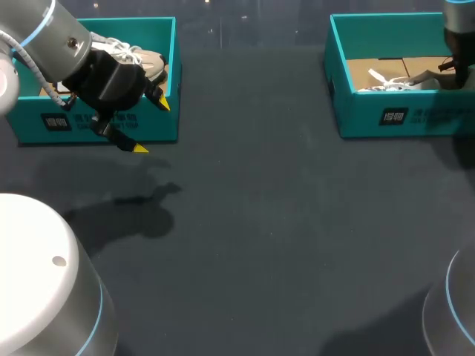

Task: Take the shoe out of the shoebox, open the shoe tongue, remove and reinsert the insole, then place the shoe into the shoebox

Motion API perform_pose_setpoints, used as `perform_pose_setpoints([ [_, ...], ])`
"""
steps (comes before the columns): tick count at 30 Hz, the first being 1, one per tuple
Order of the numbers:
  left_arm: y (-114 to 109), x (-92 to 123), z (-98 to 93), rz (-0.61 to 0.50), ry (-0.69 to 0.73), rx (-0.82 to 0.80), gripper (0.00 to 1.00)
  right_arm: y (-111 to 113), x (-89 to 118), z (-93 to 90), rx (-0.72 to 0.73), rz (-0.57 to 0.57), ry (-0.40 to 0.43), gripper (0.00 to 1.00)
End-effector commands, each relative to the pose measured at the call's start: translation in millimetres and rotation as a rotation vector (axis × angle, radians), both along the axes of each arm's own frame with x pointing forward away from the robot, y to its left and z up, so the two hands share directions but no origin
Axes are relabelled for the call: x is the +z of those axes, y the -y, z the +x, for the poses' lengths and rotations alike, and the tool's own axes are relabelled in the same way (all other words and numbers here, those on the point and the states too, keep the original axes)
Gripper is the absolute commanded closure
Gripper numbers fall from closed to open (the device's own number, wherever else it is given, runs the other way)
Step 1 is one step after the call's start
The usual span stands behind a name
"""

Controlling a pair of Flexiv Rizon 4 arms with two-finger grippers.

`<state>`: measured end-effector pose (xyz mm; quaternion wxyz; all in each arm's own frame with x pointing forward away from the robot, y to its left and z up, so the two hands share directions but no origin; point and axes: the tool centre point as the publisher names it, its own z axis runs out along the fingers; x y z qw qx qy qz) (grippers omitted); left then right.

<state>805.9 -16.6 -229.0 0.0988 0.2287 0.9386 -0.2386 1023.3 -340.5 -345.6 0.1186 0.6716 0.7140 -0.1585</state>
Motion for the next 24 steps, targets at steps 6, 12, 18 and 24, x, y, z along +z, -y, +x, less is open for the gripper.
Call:
perform_pose_setpoints([
  [6, -0.6, 0.3, -1.0, 0.002, 0.002, 0.0, 0.0, 2.2, 4.5, 0.8, -0.011, 0.003, -0.002, 0.71],
  [12, -0.6, 0.3, -1.0, 0.002, 0.002, 0.0, 0.0, 2.3, 6.5, 1.0, -0.02, 0.005, -0.01, 0.6],
  [18, -0.6, 0.3, -1.0, 0.002, 0.002, 0.0, 0.0, 3.3, 9.6, 1.1, -0.03, 0.009, -0.017, 0.58],
  [24, -0.6, 0.3, -1.0, 0.002, 0.002, 0.0, 0.0, 3.6, 11.9, 0.6, -0.042, 0.013, -0.028, 0.55],
])
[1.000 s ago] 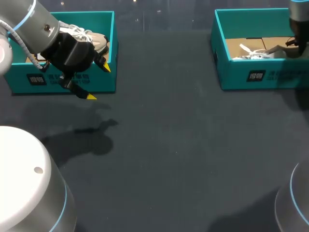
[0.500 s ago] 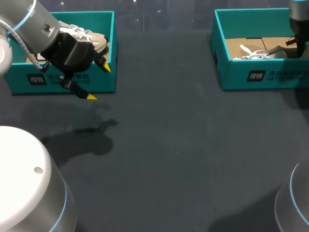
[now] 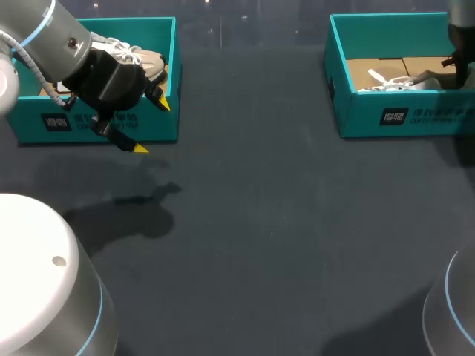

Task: Take the shoe out of the shoebox, open the shoe tongue, remove and reinsert the insole, then place the shoe into the shoebox

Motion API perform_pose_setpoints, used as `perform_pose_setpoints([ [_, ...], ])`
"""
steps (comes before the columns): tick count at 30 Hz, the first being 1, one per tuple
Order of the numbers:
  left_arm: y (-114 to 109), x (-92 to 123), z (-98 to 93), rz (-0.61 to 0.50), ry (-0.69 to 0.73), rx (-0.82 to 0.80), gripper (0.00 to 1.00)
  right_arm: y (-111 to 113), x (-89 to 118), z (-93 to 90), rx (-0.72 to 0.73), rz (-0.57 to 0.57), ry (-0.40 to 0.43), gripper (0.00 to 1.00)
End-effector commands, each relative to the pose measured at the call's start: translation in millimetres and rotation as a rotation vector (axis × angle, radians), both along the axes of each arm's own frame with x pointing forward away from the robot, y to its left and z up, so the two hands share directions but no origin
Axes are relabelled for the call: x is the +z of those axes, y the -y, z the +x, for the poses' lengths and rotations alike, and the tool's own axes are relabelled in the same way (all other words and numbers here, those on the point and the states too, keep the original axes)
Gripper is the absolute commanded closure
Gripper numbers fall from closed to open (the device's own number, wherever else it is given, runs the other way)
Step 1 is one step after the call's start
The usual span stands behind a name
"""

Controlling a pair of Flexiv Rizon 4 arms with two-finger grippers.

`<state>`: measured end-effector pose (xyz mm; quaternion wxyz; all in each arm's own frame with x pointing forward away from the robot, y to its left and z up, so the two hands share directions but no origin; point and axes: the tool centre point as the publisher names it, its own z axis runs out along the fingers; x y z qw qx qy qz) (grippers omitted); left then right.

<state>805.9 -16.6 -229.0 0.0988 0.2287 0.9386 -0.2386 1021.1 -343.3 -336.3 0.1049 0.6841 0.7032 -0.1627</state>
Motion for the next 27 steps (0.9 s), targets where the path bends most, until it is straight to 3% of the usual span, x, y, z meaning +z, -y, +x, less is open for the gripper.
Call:
perform_pose_setpoints([
  [1, -0.6, 0.3, -1.0, 0.002, 0.002, 0.0, 0.0, 0.5, 3.2, 2.4, -0.005, 0.003, -0.011, 0.55],
  [10, -0.6, 0.3, -1.0, 0.002, 0.002, 0.0, 0.0, -0.4, 10.2, 0.3, -0.022, 0.007, -0.026, 0.51],
  [20, -0.6, 0.3, -1.0, 0.002, 0.002, 0.0, 0.0, -3.0, 35.8, -5.6, -0.037, 0.033, -0.028, 0.5],
  [23, -0.6, 0.3, -1.0, 0.002, 0.002, 0.0, 0.0, -4.2, 43.6, -6.8, -0.039, 0.036, -0.023, 0.33],
  [27, -0.6, 0.3, -1.0, 0.002, 0.002, 0.0, 0.0, -4.8, 54.0, -7.9, -0.046, 0.045, -0.021, 0.33],
])
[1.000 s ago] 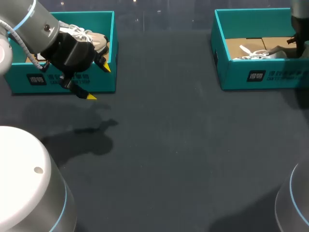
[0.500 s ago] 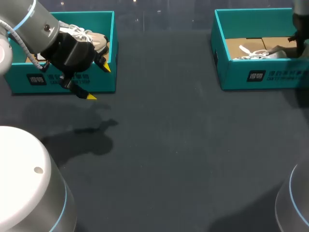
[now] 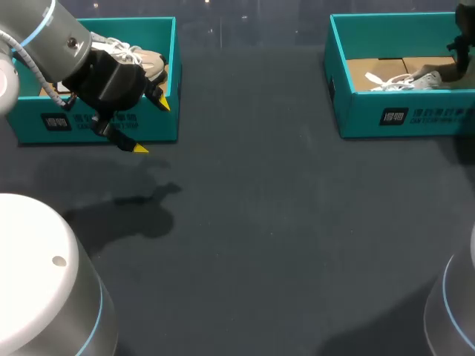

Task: Take the shoe out of the shoebox, open the shoe tongue, remove and reinsert the insole, then place the shoe into the shoebox

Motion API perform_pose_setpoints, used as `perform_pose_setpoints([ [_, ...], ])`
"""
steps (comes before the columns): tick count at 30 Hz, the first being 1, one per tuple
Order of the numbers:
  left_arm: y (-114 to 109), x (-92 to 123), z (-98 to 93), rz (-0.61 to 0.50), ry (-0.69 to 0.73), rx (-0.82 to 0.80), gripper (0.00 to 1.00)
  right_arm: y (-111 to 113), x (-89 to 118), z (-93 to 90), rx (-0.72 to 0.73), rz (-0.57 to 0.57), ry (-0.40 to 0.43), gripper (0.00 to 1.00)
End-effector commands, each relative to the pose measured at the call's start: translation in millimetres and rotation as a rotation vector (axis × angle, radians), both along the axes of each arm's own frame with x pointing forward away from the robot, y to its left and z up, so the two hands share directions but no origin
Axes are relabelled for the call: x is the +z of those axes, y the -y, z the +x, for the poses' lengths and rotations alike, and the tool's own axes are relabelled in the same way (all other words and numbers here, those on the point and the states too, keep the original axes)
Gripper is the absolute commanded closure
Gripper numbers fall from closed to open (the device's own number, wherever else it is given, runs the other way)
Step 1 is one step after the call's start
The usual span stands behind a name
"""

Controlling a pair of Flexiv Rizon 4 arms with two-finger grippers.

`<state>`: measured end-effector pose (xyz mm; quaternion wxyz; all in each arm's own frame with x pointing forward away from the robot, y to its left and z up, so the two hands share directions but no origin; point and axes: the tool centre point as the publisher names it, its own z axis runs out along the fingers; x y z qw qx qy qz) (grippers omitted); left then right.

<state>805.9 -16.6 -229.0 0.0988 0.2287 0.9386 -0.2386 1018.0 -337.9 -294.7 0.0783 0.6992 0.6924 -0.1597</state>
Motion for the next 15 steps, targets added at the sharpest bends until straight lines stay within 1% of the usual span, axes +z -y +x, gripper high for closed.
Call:
perform_pose_setpoints([
  [1, -0.6, 0.3, -1.0, 0.002, 0.002, 0.0, 0.0, 0.3, 14.4, -5.1, -0.004, 0.005, 0.005, 0.35],
  [4, -0.6, 0.3, -1.0, 0.002, 0.002, 0.0, 0.0, -1.6, 19.8, -6.0, -0.006, 0.009, 0.006, 0.4],
  [5, -0.6, 0.3, -1.0, 0.002, 0.002, 0.0, 0.0, -2.1, 20.7, -6.1, -0.007, 0.008, 0.006, 0.4],
  [8, -0.6, 0.3, -1.0, 0.002, 0.002, 0.0, 0.0, -2.8, 21.5, -6.2, -0.006, 0.011, 0.005, 0.42],
  [10, -0.6, 0.3, -1.0, 0.002, 0.002, 0.0, 0.0, -3.6, 19.3, -6.9, -0.003, 0.016, 0.0, 0.45],
  [11, -0.6, 0.3, -1.0, 0.002, 0.002, 0.0, 0.0, -3.8, 18.5, -7.0, -0.002, 0.017, -0.003, 0.5],
  [13, -0.6, 0.3, -1.0, 0.002, 0.002, 0.0, 0.0, -4.8, 14.0, -7.5, -0.001, 0.02, -0.013, 0.55],
  [15, -0.6, 0.3, -1.0, 0.002, 0.002, 0.0, 0.0, -5.8, 10.3, -7.8, 0.001, 0.023, -0.023, 0.62],
])
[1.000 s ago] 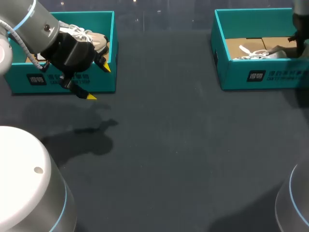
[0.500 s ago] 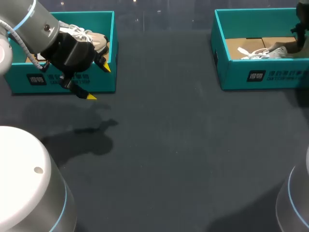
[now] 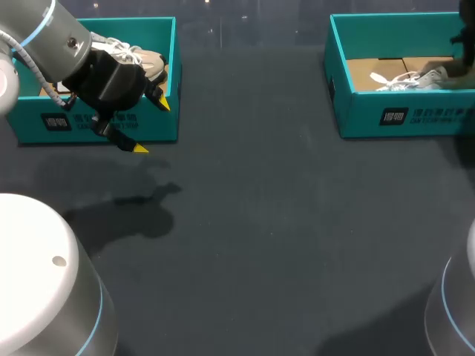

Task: Take the shoe out of the shoebox, open the shoe tongue, remove and reinsert the insole, then place the shoe into the shoebox

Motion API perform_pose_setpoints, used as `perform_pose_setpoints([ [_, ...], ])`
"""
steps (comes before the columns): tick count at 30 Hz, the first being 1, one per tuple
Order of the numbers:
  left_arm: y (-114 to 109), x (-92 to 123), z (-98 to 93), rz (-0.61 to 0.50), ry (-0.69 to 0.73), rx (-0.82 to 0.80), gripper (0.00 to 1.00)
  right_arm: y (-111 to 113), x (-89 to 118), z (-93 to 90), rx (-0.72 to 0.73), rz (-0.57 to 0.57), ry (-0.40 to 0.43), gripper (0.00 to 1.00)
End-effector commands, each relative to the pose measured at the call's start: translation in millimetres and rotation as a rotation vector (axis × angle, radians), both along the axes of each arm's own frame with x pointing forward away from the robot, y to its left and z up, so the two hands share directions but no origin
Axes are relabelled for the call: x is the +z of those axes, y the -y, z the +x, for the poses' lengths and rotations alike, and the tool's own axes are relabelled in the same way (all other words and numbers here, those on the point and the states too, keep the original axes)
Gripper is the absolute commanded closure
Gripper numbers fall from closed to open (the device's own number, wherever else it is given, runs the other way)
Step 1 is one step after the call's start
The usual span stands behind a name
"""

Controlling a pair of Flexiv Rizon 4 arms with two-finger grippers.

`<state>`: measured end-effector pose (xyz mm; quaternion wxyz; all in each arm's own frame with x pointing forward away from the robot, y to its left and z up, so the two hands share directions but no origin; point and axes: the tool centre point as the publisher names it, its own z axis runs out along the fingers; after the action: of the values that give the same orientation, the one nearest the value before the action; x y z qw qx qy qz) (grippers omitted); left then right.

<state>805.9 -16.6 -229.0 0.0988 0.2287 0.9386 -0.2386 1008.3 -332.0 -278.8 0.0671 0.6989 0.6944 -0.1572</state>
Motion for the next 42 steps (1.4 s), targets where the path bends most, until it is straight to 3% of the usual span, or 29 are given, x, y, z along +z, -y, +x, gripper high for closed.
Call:
perform_pose_setpoints([
  [1, -0.6, 0.3, -1.0, 0.002, 0.002, 0.0, 0.0, -0.5, -7.0, 1.6, 0.002, 0.003, -0.014, 0.64],
  [5, -0.6, 0.3, -1.0, 0.002, 0.002, 0.0, 0.0, -1.7, -10.7, 1.0, 0.001, 0.003, -0.024, 0.81],
  [7, -0.6, 0.3, -1.0, 0.002, 0.002, 0.0, 0.0, -2.2, -12.2, 0.8, -0.005, 0.001, -0.026, 1.0],
  [17, -0.6, 0.3, -1.0, 0.002, 0.002, 0.0, 0.0, -8.5, -22.2, 1.1, -0.018, -0.011, -0.011, 1.0],
  [29, -0.6, 0.3, -1.0, 0.002, 0.002, 0.0, 0.0, -11.0, -48.4, 2.5, -0.039, -0.029, -0.007, 1.0],
  [42, -0.6, 0.3, -1.0, 0.002, 0.002, 0.0, 0.0, -0.5, -45.4, 19.1, -0.064, -0.045, 0.011, 1.0],
])
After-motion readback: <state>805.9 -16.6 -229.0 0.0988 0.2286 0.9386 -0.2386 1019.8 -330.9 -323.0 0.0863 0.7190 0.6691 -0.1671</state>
